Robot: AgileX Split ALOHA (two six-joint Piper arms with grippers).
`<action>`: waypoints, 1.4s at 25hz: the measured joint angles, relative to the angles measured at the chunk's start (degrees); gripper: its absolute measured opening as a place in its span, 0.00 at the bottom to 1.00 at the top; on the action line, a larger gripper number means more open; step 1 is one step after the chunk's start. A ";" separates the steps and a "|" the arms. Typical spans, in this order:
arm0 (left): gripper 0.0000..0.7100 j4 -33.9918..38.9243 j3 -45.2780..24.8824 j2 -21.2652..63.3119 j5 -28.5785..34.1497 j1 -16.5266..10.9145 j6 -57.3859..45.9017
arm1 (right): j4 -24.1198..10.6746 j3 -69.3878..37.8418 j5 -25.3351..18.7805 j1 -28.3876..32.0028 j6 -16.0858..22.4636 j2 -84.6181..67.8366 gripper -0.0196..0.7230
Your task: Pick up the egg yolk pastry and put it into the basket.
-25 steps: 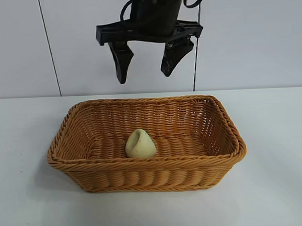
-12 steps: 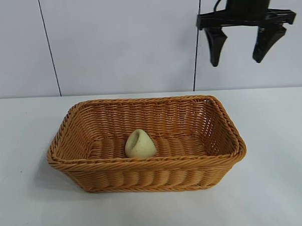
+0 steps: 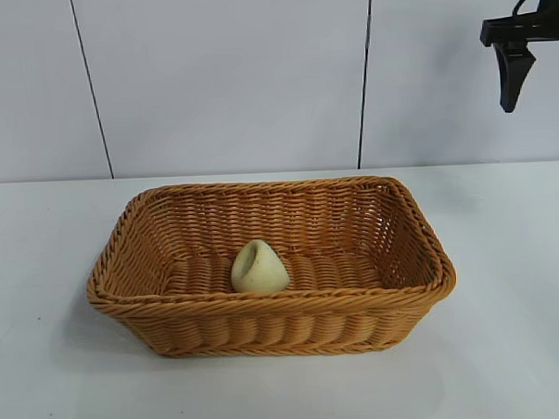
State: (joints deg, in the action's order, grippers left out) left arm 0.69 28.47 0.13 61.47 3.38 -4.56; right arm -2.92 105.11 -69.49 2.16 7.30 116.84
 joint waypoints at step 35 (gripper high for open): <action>0.83 0.00 0.00 0.00 -0.10 0.00 0.00 | 3.47 -76.60 10.34 0.18 -6.16 -90.44 0.85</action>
State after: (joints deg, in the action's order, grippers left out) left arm 0.69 28.47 0.13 61.36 3.38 -4.56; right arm 0.55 28.52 -59.15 2.34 1.14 26.40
